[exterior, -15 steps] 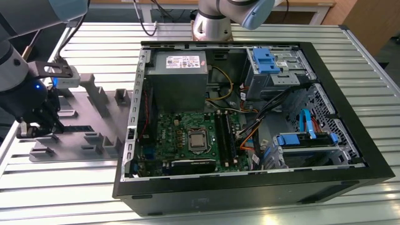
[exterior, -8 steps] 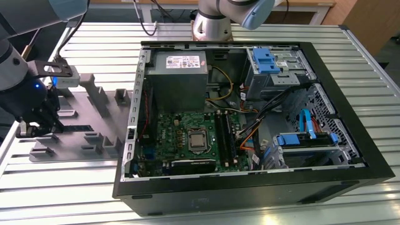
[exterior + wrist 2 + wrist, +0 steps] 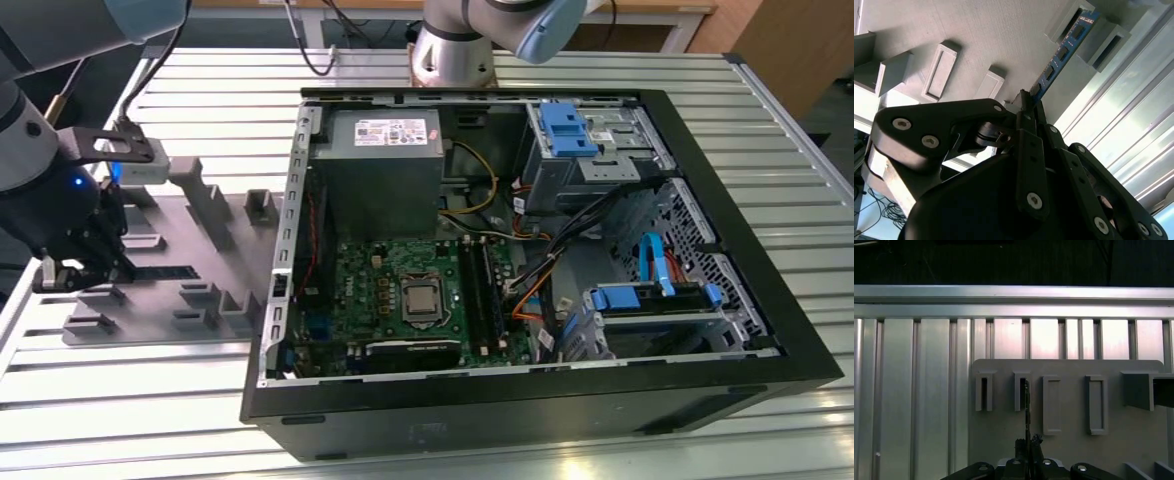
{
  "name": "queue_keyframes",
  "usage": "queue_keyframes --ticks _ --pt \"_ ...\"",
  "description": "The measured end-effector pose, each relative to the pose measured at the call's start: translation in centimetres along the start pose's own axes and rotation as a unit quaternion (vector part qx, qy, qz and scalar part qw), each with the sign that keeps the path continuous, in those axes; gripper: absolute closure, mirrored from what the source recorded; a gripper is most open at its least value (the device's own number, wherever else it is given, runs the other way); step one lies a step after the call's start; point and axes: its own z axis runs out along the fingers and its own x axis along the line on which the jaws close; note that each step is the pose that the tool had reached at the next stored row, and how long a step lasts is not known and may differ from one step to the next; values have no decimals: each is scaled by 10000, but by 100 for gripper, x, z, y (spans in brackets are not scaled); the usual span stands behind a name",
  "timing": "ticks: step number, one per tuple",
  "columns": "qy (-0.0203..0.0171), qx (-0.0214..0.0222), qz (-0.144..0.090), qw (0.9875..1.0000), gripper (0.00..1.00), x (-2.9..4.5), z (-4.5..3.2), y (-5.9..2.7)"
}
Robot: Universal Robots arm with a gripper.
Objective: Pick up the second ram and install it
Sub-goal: 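Pick up the second ram and move it above second insertion slot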
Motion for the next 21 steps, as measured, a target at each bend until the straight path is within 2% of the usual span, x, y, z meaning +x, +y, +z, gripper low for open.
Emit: queue_keyframes --ticks 21 --pt "1 0 0 10000 86 -7 -41 2"
